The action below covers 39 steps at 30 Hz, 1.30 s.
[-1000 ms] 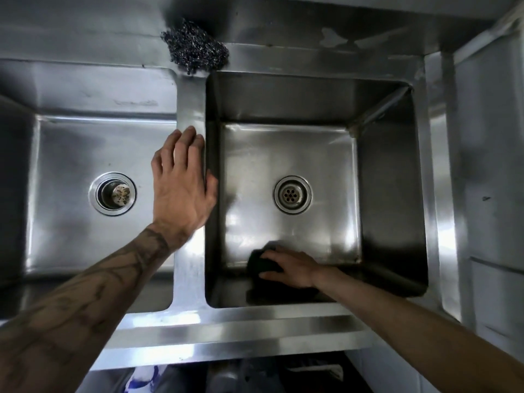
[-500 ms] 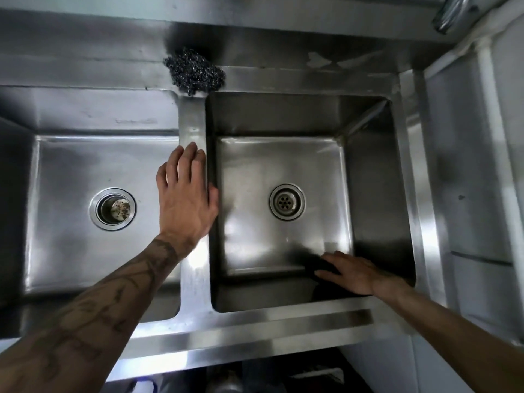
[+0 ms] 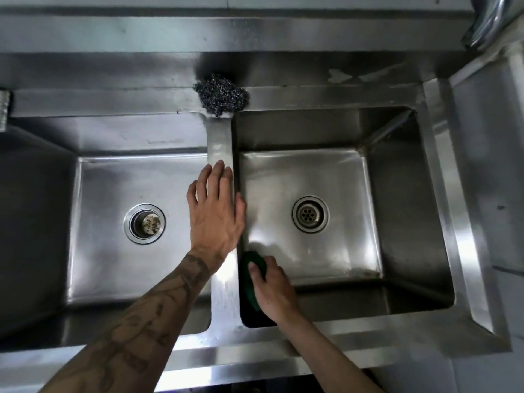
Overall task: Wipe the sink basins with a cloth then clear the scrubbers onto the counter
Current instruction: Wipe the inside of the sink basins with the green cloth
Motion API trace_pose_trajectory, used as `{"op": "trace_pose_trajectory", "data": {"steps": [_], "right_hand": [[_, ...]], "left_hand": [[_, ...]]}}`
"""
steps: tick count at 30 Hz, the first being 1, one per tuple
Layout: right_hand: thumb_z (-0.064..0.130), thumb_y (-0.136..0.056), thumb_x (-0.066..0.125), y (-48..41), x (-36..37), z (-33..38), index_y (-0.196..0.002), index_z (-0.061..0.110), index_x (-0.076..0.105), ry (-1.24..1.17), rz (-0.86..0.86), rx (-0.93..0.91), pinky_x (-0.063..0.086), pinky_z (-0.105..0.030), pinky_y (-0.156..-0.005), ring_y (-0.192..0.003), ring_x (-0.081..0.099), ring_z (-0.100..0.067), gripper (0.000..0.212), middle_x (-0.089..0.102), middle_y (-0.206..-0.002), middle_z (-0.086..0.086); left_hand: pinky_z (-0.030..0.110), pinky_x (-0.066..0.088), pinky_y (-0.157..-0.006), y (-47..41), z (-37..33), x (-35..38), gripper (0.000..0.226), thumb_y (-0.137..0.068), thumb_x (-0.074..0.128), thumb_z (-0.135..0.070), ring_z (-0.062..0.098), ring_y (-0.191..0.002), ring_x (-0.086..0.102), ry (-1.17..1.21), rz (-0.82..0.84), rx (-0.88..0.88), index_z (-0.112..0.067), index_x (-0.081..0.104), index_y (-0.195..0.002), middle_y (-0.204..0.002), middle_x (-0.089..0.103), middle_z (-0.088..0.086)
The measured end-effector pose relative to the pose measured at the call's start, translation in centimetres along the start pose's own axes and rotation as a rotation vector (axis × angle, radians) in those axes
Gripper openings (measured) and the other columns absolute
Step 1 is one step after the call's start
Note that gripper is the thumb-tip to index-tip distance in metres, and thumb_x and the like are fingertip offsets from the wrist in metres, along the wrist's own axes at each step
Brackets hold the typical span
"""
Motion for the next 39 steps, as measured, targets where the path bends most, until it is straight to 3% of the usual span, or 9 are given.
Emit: {"op": "trace_pose_trajectory", "data": {"steps": [5, 7, 10, 17, 22, 25, 31, 39], "right_hand": [[0.044, -0.105, 0.044, -2.9, 0.3, 4.0, -0.141, 0.033, 0.044, -0.239, -0.229, -0.208, 0.046, -0.035, -0.101, -0.123, 0.056, -0.022, 0.038, 0.049, -0.137, 0.001], [0.04, -0.105, 0.048, -4.8, -0.2, 5.2, -0.145, 0.033, 0.041, -0.287, -0.266, -0.271, 0.044, -0.03, -0.101, -0.124, 0.054, -0.017, 0.041, 0.046, -0.14, 0.005], [0.042, -0.104, 0.051, -8.5, -1.8, 7.9, -0.141, 0.035, 0.045, -0.419, -0.288, -0.355, 0.045, -0.027, -0.098, -0.115, 0.055, -0.01, 0.038, 0.049, -0.128, 0.007], [0.038, -0.105, 0.048, -16.7, -7.1, 16.0, -0.142, 0.019, 0.047, -0.4, -0.434, -0.534, 0.04, -0.034, -0.1, -0.123, 0.051, -0.026, 0.042, 0.051, -0.134, -0.009], [0.04, -0.104, 0.05, -15.0, -5.1, 12.9, -0.145, 0.025, 0.042, -0.441, -0.37, -0.51, 0.037, -0.025, -0.101, -0.13, 0.048, -0.017, 0.044, 0.049, -0.141, -0.001], [0.041, -0.104, 0.049, -14.3, -4.4, 11.5, -0.145, 0.028, 0.042, -0.44, -0.328, -0.526, 0.04, -0.03, -0.106, -0.13, 0.049, -0.015, 0.044, 0.049, -0.141, 0.002], [0.039, -0.103, 0.052, -17.1, -6.7, 16.2, -0.136, 0.022, 0.048, -0.421, -0.511, -0.538, 0.046, -0.039, -0.093, -0.118, 0.055, -0.028, 0.037, 0.052, -0.129, -0.007], [0.042, -0.101, 0.056, -17.9, -10.2, 14.7, -0.127, 0.025, 0.052, -0.367, -0.733, -0.552, 0.049, -0.04, -0.085, -0.107, 0.057, -0.028, 0.032, 0.051, -0.122, -0.005]], "left_hand": [[0.055, 0.036, -0.12, 0.0, 0.0, 0.1, 0.049, -0.105, 0.041, -0.03, 0.032, -0.152, 0.036, 0.013, -0.007, -0.013, -0.007, 0.05, -0.148, -0.162, 0.045, 0.011], [0.054, 0.037, -0.119, -0.1, 0.0, 0.2, 0.049, -0.106, 0.038, -0.028, 0.031, -0.152, 0.037, 0.01, -0.017, -0.013, -0.007, 0.051, -0.148, -0.162, 0.046, 0.01], [0.055, 0.037, -0.119, -0.1, 0.2, 0.6, 0.051, -0.106, 0.035, -0.03, 0.031, -0.153, 0.037, 0.01, -0.014, -0.013, -0.008, 0.052, -0.148, -0.162, 0.047, 0.011], [0.055, 0.039, -0.117, -0.1, 0.5, 1.2, 0.051, -0.106, 0.036, -0.031, 0.032, -0.153, 0.04, -0.037, -0.047, 0.017, -0.008, 0.053, -0.148, -0.162, 0.046, 0.009], [0.056, 0.04, -0.117, 0.0, 0.6, 1.3, 0.052, -0.106, 0.036, -0.032, 0.033, -0.153, 0.041, -0.048, -0.046, 0.024, -0.007, 0.053, -0.148, -0.161, 0.048, 0.01], [0.056, 0.04, -0.116, -0.1, 0.5, 1.2, 0.051, -0.105, 0.037, -0.032, 0.033, -0.152, 0.041, -0.052, -0.041, 0.017, -0.007, 0.054, -0.147, -0.161, 0.048, 0.011], [0.056, 0.041, -0.116, -0.2, 0.3, 0.8, 0.052, -0.105, 0.038, -0.034, 0.033, -0.151, 0.043, -0.059, -0.022, 0.004, -0.008, 0.055, -0.146, -0.16, 0.049, 0.01], [0.056, 0.039, -0.117, -0.1, 0.4, 0.8, 0.053, -0.106, 0.037, -0.036, 0.03, -0.153, 0.04, -0.05, -0.003, 0.008, -0.009, 0.054, -0.149, -0.162, 0.047, 0.008]]}}
Point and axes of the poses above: each hand's wrist, its own y-axis away from the middle knuckle, its own x-axis out of the palm, z = x × y, the point moved 2 cm from there along -y, towards the middle knuckle
